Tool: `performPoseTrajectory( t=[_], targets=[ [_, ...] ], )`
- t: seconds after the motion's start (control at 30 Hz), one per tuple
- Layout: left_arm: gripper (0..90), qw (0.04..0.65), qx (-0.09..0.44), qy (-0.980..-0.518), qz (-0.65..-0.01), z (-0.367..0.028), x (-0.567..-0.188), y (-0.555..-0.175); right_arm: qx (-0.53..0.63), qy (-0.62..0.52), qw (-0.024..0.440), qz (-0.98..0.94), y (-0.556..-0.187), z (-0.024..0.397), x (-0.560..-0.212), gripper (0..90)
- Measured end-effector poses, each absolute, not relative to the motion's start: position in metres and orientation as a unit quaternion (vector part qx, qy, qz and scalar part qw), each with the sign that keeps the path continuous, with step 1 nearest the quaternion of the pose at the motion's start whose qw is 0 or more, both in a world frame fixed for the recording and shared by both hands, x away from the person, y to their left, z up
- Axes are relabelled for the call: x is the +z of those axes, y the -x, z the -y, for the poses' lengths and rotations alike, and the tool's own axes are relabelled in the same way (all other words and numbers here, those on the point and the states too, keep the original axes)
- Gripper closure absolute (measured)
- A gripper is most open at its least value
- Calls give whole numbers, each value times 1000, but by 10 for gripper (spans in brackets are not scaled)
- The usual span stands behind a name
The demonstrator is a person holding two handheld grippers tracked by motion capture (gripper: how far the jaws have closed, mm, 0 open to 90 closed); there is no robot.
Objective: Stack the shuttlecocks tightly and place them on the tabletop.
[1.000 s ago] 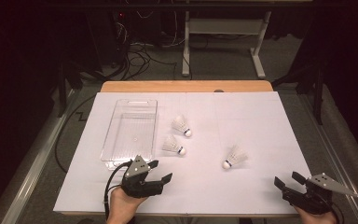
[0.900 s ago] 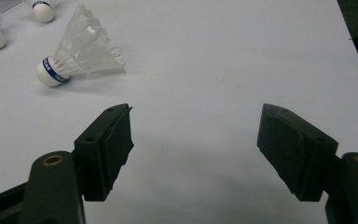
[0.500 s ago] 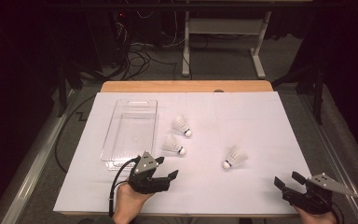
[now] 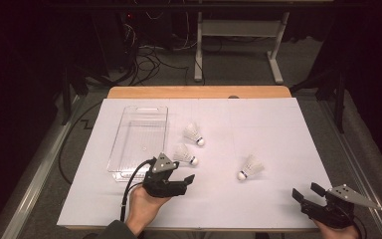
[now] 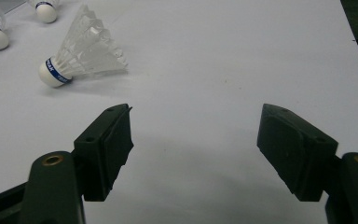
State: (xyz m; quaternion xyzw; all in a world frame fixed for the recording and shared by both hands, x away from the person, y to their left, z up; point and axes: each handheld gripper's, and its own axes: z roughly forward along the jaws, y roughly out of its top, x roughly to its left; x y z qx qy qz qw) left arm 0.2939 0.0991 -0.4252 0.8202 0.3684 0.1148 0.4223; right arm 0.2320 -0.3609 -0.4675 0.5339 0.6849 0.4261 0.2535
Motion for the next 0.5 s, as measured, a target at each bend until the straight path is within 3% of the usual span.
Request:
performPoseTrajectory(
  t=[0.5],
  targets=[
    [346,363,119,-840,-387,-90,-410,-315,427,-531,253,-687,-232,361,-467,269]
  ],
)
